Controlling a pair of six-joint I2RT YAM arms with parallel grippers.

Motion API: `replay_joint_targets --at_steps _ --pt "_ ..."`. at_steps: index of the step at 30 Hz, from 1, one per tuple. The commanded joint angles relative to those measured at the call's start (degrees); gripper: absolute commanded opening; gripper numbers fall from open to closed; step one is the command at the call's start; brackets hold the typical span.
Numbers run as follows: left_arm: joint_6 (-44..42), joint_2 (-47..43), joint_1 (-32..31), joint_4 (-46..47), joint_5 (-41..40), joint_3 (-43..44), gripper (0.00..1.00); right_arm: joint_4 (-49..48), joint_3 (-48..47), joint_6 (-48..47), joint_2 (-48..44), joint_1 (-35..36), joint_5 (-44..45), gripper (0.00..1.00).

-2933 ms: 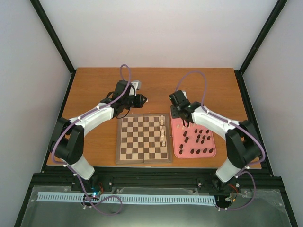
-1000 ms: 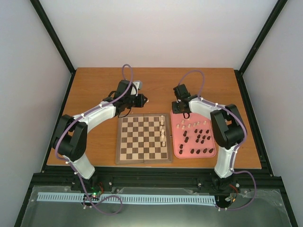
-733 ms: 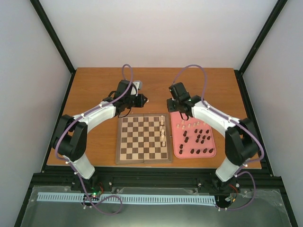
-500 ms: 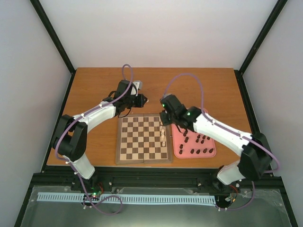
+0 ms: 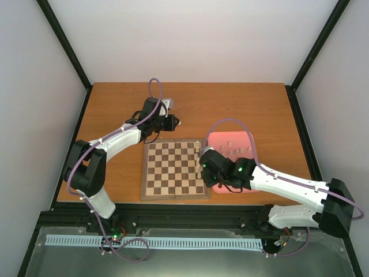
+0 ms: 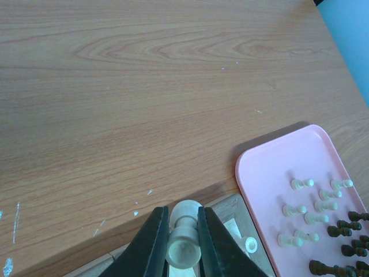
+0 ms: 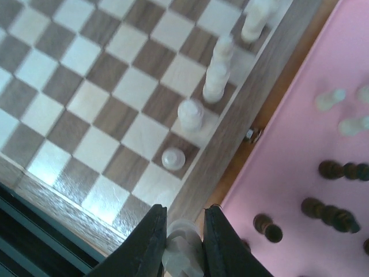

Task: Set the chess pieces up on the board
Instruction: Place the chess piece on the chessboard.

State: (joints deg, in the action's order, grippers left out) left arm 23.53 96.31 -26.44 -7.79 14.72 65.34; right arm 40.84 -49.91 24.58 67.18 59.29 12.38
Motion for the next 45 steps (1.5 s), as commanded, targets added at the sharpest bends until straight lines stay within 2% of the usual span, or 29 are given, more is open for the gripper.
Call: replay_joint_targets --at_steps 1,17,45 --pt "-1.00 -0.34 -0.11 -0.65 -0.22 2.16 0.01 -2.78 3.10 3.22 1.95 2.25 -0.25 0.14" --pt "-1.11 1.18 -0.11 -0.60 -0.05 2.69 0.01 -10.44 4.73 3.66 10.56 4.81 1.73 0.14" --pt "-1.09 1.18 -0.11 -0.65 -0.02 2.69 0.01 -14.12 6.40 3.81 12.45 5.55 3.00 0.14"
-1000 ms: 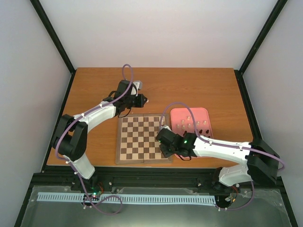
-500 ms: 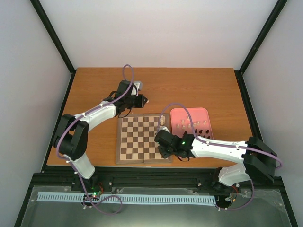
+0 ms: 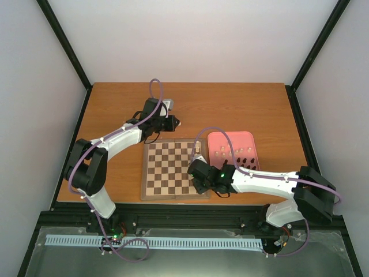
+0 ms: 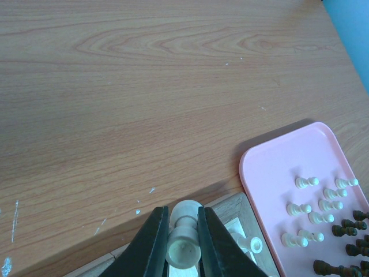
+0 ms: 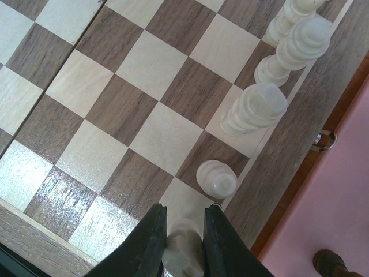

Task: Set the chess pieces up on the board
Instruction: Place the chess piece on the chessboard.

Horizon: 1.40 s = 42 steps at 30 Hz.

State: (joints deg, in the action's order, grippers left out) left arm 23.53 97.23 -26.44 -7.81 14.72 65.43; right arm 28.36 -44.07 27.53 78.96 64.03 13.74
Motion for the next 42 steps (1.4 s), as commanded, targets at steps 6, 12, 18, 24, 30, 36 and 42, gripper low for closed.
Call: replay_joint_targets --at_steps 6,12,18,24,30,36,42 --pt "-1.15 0.21 -0.11 -0.67 0.05 2.60 0.01 -1.79 0.26 0.53 2.24 0.92 1.48 0.14" --pt "-1.29 0.11 -0.11 -0.80 -0.02 2.64 0.01 -2.28 0.29 0.64 2.79 1.10 1.90 0.14" --pt "-1.27 0.48 -0.11 -0.80 0.02 2.83 0.01 -1.99 0.26 0.77 2.87 1.10 2.61 0.15" --pt "-1.23 0.49 -0.11 -0.80 0.04 2.77 0.01 -2.15 0.26 0.87 3.05 1.19 2.55 0.17" --pt "-1.18 0.52 -0.11 -0.72 0.02 2.69 0.01 -2.38 0.15 0.69 3.20 1.27 1.70 0.20" --pt "-1.23 0.34 -0.11 -0.72 0.04 2.60 0.01 -2.47 -0.08 0.77 3.52 1.58 1.71 0.21" --pt "-1.24 0.26 -0.11 -0.76 0.09 2.51 0.01 -2.49 -0.65 0.86 3.89 1.91 1.91 0.21"
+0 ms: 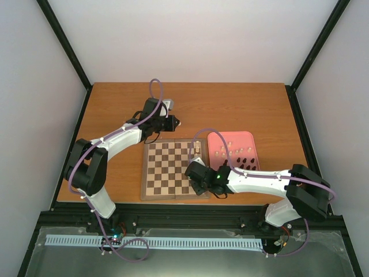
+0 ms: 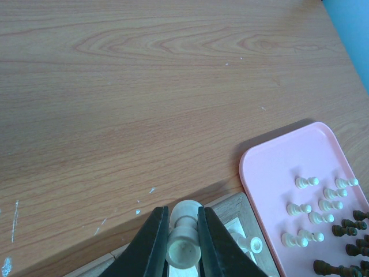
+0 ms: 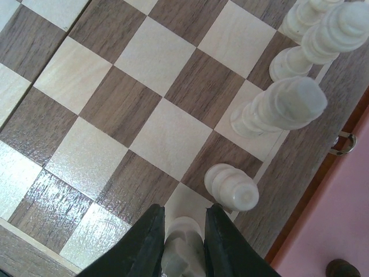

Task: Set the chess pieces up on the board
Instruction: Place the chess piece on the chessboard.

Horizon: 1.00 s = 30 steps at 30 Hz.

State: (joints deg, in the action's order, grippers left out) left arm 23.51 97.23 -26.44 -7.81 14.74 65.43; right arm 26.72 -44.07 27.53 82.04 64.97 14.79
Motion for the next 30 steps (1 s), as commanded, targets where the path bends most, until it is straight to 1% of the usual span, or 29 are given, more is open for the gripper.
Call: replay_joint_targets --at_steps 1,5,12,14,15,20,21,24,26,28,30 --pt "-1.21 0.17 -0.11 -0.78 0.11 2.51 0.01 -0.80 -0.68 0.86 0.76 1.08 0.90 0.22" --pt "-1.24 0.25 -0.15 -0.73 0.11 2.51 0.01 -0.09 -1.04 0.90 0.61 1.24 1.48 0.28" --pt "-1.21 0.41 -0.11 -0.71 0.20 2.55 0.01 1.15 -1.12 1.21 -0.86 1.54 2.31 0.29" --pt "-1.26 0.36 -0.11 -0.78 0.15 2.60 0.01 1.80 -1.35 1.06 -1.28 1.56 2.35 0.33" --pt "-1.24 0.30 -0.11 -0.80 0.16 2.60 0.01 2.30 -1.51 0.96 -1.56 1.56 2.35 0.37" --pt "-1.49 0.33 -0.11 -1.04 0.15 2.77 0.01 4.48 -2.13 0.65 -5.34 1.65 3.06 0.44" --pt "-1.57 0.34 -0.11 -1.15 0.03 2.84 0.01 5.06 -2.30 0.60 -6.27 1.65 3.32 0.47" --pt "-1.85 0.19 -0.11 -1.56 -0.12 3.02 0.01 7.18 -3.12 0.42 -9.22 1.70 3.48 0.48" --pt "-1.96 -0.04 -0.11 -2.29 -0.15 3.27 0.01 8.02 -3.37 0.04 -11.50 1.65 3.60 0.51" --pt "-2.09 -0.43 -0.11 -3.03 -0.43 3.38 0.01 8.66 -3.45 -0.19 -14.20 1.65 5.03 0.55" --pt "-1.84 -1.17 -0.11 -4.06 -0.66 3.52 0.01 9.60 -3.49 0.76 -17.04 1.66 8.74 0.61"
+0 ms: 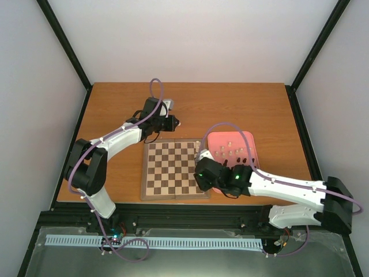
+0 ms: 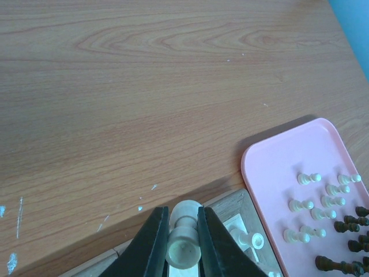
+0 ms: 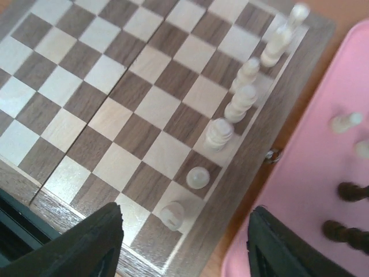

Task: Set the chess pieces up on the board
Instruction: Place the chess piece on the chessboard.

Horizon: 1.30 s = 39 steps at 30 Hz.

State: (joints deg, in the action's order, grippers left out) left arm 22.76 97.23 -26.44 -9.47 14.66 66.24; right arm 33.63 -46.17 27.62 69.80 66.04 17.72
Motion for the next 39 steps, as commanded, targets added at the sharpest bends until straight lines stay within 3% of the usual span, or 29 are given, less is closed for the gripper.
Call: replay_joint_targets --at_steps 1,5,12,16,17,18,19,26,31,39 --pt "-0.95 -1.57 -0.11 -2.97 -0.79 2.87 0.01 3.00 -1.35 1.50 -6.10 0.58 8.38 0.66" --pt "-0.33 -4.18 -1.22 -5.44 -2.46 2.29 0.01 5.98 -1.11 7.70 -8.71 0.41 19.68 0.81" --pt "-2.01 -12.15 -11.48 -7.44 -10.14 -3.46 0.01 10.40 1.77 14.25 -8.82 0.40 26.84 0.84" --pt "-1.99 -15.52 -18.74 -9.19 -14.39 -5.68 0.01 10.82 5.40 17.32 -13.34 0.40 28.88 0.84" --pt "-1.91 -16.09 -20.88 -10.33 -16.41 -6.01 0.01 11.15 6.12 17.98 -14.83 0.40 29.45 0.86" --pt "-1.71 -16.73 -22.79 -11.31 -18.75 -6.45 0.01 11.64 6.84 18.73 -16.45 0.40 29.96 0.98" --pt "-1.15 -17.37 -24.48 -12.15 -20.63 -7.06 0.01 11.84 7.54 18.86 -17.94 0.40 30.22 1.00" --pt "4.66 -26.02 -34.12 -13.29 -30.27 -16.26 0.01 11.92 9.31 17.54 -22.46 0.40 29.93 1.00" --pt "7.74 -32.87 -38.85 -8.44 -30.96 -24.92 0.01 9.54 10.17 17.46 -19.86 0.40 30.13 1.00" --pt "8.03 -29.25 -44.27 1.04 -27.66 -30.73 0.01 7.04 9.48 17.82 -13.64 0.36 32.04 1.00"
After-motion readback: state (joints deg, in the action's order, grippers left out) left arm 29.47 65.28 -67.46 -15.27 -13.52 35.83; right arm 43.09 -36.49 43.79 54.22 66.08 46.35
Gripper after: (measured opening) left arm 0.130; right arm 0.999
